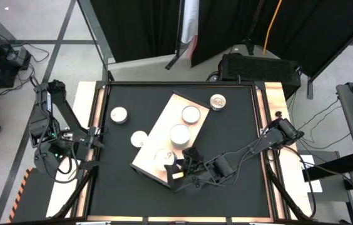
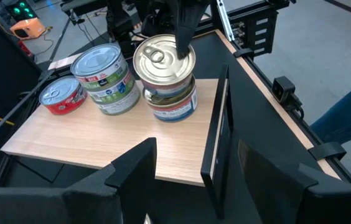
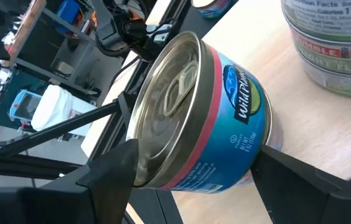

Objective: Stack canned seafood by type on shelf
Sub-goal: Stack the blue tuna can on top of the other blue tuna can on the shelf

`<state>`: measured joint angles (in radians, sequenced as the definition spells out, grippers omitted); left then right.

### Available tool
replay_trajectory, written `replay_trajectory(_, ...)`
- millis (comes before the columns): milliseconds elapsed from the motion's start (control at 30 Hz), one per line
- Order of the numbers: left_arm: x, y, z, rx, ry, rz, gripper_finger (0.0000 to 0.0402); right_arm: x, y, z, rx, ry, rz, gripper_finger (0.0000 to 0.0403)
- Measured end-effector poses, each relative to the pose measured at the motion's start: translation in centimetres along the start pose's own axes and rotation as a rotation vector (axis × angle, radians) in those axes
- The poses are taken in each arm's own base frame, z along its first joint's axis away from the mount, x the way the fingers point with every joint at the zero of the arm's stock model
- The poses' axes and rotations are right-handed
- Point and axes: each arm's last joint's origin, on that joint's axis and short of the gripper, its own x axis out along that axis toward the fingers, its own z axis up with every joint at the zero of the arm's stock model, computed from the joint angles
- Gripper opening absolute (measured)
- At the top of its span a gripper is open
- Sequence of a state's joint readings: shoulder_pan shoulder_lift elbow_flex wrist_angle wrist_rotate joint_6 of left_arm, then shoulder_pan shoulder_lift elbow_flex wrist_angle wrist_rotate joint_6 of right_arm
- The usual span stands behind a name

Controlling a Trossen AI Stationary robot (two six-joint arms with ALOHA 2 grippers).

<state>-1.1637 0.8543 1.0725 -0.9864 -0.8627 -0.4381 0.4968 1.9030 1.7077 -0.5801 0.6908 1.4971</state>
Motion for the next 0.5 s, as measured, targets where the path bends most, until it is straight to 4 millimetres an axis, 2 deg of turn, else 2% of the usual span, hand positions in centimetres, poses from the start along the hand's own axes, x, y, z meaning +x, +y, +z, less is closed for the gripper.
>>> replay_trajectory(300,0.01,0.00,0.00,0.001,0.000,0.000,0.0231,0.78,-0.02,0.95,0.036,0.064,-0.010,0.0295)
replay_trajectory(500,0.00,0.01,-0.02,0.004,0.002,0.001,0.0231,0.88,0.26,1.10,-0.021,0.065,0.017,0.0295)
